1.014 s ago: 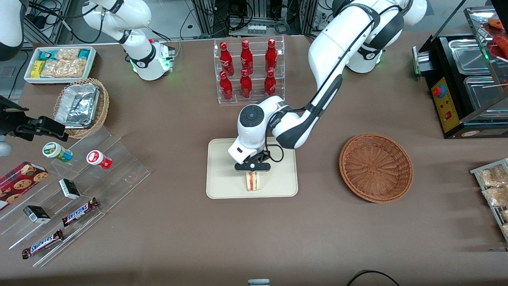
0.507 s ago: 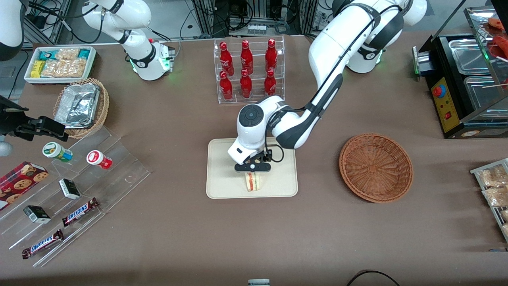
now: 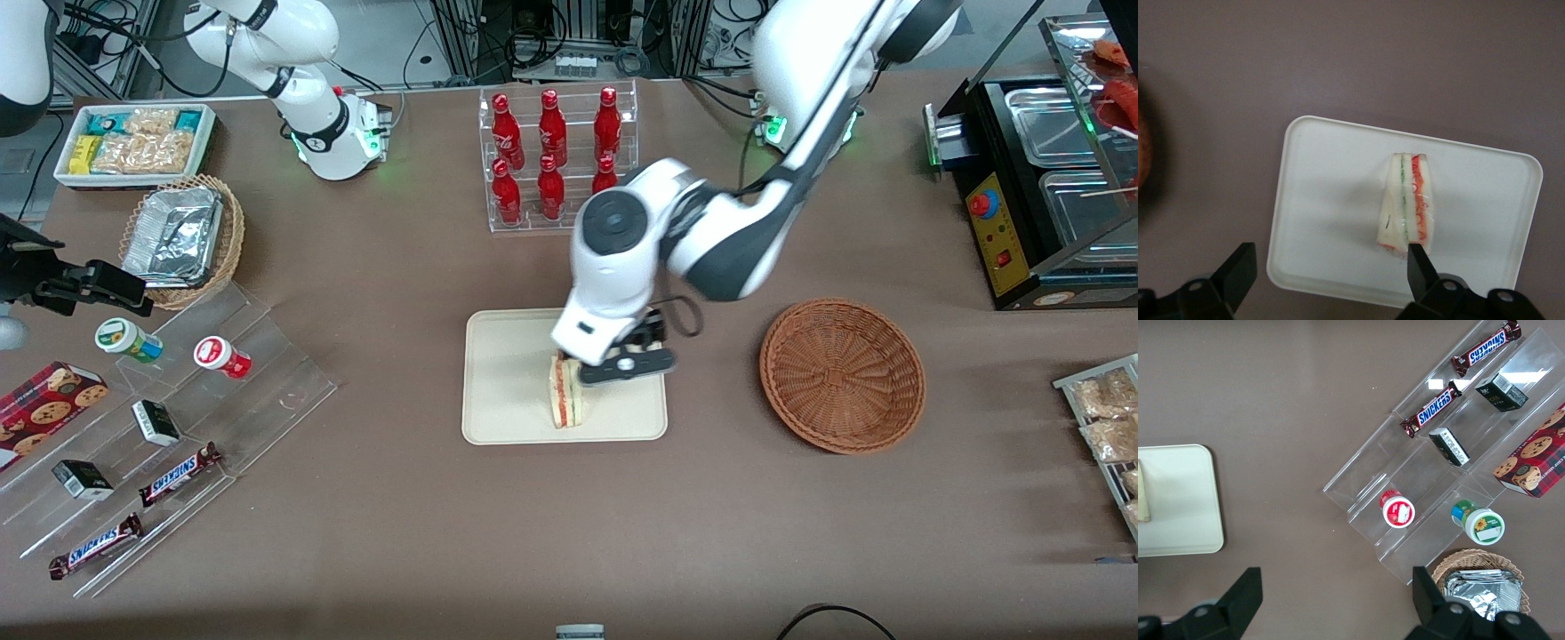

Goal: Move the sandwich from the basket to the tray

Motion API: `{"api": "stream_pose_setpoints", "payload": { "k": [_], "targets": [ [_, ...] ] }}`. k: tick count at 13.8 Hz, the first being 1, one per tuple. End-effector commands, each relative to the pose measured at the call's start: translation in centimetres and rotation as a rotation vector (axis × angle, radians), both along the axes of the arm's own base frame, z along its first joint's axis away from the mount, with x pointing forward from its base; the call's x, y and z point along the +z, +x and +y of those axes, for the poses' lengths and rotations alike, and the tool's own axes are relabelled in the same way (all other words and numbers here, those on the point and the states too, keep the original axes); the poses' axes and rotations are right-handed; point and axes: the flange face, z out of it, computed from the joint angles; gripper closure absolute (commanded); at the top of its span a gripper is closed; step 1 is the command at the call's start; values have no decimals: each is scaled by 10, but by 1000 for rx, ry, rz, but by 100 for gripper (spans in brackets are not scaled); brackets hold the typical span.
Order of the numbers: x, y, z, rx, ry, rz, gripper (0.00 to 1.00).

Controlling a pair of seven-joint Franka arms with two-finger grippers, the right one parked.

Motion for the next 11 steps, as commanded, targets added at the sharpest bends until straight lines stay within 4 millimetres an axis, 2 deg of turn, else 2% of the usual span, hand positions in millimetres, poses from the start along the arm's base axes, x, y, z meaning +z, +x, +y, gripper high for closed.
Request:
{"api": "stream_pose_setpoints", "payload": {
  "k": [1, 2, 5, 8, 11],
  "targets": [
    [53, -3, 53, 71, 23, 41, 1],
    [70, -3, 73, 92, 39, 57, 1],
    [107, -1, 136, 73, 67, 109, 1],
    [128, -2, 193, 37, 83, 142, 1],
    [149, -7, 238, 6, 92, 158, 1]
  ]
}}
